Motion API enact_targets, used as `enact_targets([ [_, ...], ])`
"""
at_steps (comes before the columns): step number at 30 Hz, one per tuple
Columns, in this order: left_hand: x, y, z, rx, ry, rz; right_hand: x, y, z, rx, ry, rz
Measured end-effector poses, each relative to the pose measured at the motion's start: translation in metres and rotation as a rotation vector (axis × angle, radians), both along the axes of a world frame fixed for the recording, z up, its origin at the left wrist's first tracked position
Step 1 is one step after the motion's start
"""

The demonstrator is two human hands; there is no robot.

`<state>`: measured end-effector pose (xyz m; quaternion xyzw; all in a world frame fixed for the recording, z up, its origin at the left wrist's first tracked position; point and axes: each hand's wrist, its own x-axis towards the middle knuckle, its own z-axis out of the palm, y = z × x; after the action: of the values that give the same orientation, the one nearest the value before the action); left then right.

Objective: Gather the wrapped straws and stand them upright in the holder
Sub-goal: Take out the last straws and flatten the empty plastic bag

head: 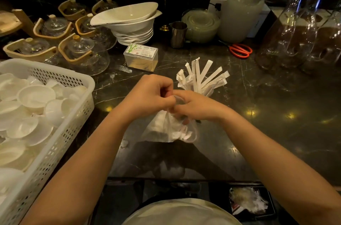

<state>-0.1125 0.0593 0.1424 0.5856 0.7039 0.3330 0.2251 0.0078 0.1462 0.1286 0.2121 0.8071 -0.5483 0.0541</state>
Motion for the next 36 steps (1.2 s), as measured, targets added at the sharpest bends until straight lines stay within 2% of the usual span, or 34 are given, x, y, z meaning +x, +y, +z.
enact_targets([
  [4, -0.001, -0.006, -0.002, 0.044, -0.069, -0.005, -0.001, 0.001, -0.004, -0.109, -0.033, -0.095],
  [9, -0.012, -0.046, -0.021, 0.114, -0.470, 0.272, -0.002, 0.005, 0.010, -0.132, 0.124, -0.126],
  [12, -0.022, -0.081, -0.042, -0.113, -0.648, 0.417, -0.005, 0.008, 0.026, -0.094, 0.257, -0.168],
  [14, -0.025, -0.092, -0.053, -0.263, -0.850, 0.467, -0.008, 0.009, 0.036, -0.113, 0.340, -0.214],
  [16, -0.025, -0.087, -0.061, -0.298, -1.151, 0.448, -0.014, 0.011, 0.043, -0.122, 0.412, -0.259],
  [18, -0.024, -0.071, -0.061, -0.234, -1.409, 0.394, -0.019, 0.012, 0.046, -0.096, 0.456, -0.278],
  [22, -0.036, -0.025, -0.046, -0.013, -1.628, 0.208, -0.025, 0.015, 0.049, -0.029, 0.520, -0.281],
  [25, -0.042, 0.003, -0.025, 0.066, -1.645, -0.002, -0.022, 0.017, 0.048, -0.042, 0.562, -0.251],
  [28, -0.045, 0.025, -0.006, 0.047, -1.576, 0.088, -0.014, 0.026, 0.051, 0.030, 0.575, -0.186],
  [30, -0.045, 0.038, 0.007, 0.018, -1.451, 0.176, -0.007, 0.037, 0.055, -0.003, 0.560, -0.140],
  [33, -0.041, 0.060, 0.028, 0.058, -1.217, 0.253, 0.002, 0.056, 0.066, -0.176, 0.565, -0.095],
  [36, -0.031, 0.082, 0.046, 0.129, -1.046, 0.240, 0.005, 0.078, 0.076, -0.326, 0.547, -0.249],
])
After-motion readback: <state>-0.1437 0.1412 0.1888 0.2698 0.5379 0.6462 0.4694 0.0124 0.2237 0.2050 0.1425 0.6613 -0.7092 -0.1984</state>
